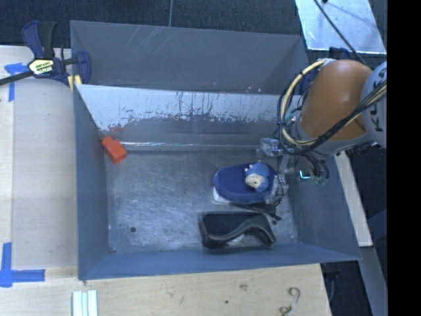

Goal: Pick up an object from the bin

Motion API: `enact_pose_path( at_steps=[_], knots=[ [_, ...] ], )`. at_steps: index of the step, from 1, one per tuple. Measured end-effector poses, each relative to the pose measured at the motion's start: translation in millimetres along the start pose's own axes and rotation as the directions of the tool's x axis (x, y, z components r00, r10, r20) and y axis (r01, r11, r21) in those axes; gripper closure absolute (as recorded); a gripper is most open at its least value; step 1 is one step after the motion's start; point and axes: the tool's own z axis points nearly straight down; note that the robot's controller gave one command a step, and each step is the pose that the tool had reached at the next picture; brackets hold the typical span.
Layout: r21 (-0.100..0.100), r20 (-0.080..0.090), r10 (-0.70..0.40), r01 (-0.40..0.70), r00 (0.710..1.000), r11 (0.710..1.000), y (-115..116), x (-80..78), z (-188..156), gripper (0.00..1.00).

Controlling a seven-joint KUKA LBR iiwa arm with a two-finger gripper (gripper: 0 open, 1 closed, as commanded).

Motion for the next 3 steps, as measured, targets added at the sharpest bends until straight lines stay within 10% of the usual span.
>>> enact_pose_path(
  at_steps=[1, 2, 3],
  knots=[
    [0.000, 0.009, 0.300, -0.300, 0.954, 0.954, 18.3, -6.4, 58.1, 0.00],
    [0.000, 0.014, 0.299, -0.299, 0.954, 0.954, 17.8, -8.3, 55.0, 1.00],
    [0.003, 0.014, -0.021, 0.021, 1.000, 1.000, -4.1, -3.1, -103.4, 1.00]
  ],
)
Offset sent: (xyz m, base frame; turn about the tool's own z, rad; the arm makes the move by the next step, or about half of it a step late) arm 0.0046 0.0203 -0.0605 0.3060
